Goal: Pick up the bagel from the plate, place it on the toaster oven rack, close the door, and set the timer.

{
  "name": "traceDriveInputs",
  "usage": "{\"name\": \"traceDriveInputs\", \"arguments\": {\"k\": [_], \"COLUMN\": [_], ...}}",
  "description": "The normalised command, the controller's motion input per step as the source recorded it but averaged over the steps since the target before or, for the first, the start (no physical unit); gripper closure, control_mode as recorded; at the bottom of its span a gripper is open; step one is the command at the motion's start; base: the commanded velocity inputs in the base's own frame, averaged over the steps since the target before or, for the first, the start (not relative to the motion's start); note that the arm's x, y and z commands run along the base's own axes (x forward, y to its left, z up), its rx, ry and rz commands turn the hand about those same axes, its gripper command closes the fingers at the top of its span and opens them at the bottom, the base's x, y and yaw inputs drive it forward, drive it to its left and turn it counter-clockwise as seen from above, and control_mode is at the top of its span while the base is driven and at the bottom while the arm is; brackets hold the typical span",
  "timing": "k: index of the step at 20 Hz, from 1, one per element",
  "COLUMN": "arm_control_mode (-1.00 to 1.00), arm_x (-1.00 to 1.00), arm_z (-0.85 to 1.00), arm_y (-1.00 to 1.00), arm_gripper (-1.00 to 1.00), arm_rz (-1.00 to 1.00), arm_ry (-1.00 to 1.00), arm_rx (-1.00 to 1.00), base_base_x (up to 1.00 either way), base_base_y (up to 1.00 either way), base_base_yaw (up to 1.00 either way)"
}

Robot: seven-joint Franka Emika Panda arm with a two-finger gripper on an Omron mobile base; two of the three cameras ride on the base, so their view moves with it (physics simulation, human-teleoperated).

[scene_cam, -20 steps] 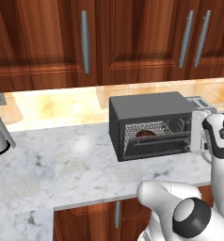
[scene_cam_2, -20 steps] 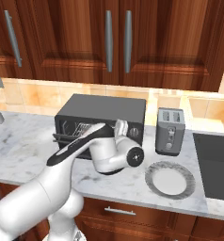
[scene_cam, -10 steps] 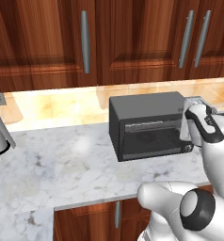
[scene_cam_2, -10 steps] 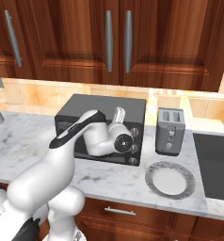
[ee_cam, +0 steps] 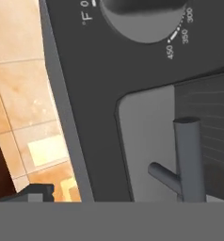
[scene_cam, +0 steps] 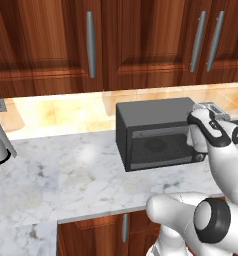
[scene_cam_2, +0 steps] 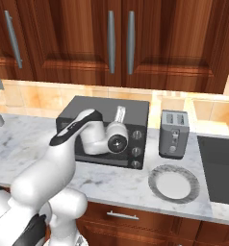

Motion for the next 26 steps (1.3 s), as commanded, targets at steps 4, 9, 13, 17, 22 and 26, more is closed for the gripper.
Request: {"name": "traceDriveInputs", "arguments": {"k": [4, 9, 13, 17, 22, 26], "arm_control_mode": [-1.0, -1.0, -1.0, -1.0, -1.0, -1.0], "arm_x": [0.03, 0.11, 0.5, 0.46, 0.24, 0.08], "arm_z": [0.0, -0.11, -0.08, -0.37, -0.66, -0.76], "arm_y": [0.01, 0.0, 0.0, 0.0, 0.0, 0.0], "arm_gripper": [-1.0, -1.0, -1.0, -1.0, -1.0, -1.0], "arm_rz": [-0.09, -0.08, -0.08, -0.05, -0.03, -0.03], "arm_ry": [0.0, 0.0, 0.0, 0.07, 0.13, 0.17], "arm_rx": [0.0, 0.0, 0.0, 0.0, 0.0, 0.0], "base_base_x": [0.0, 0.0, 0.0, 0.0, 0.0, 0.0], "base_base_y": [0.0, 0.0, 0.0, 0.0, 0.0, 0.0], "base_base_yaw": [0.0, 0.0, 0.0, 0.0, 0.0, 0.0]}}
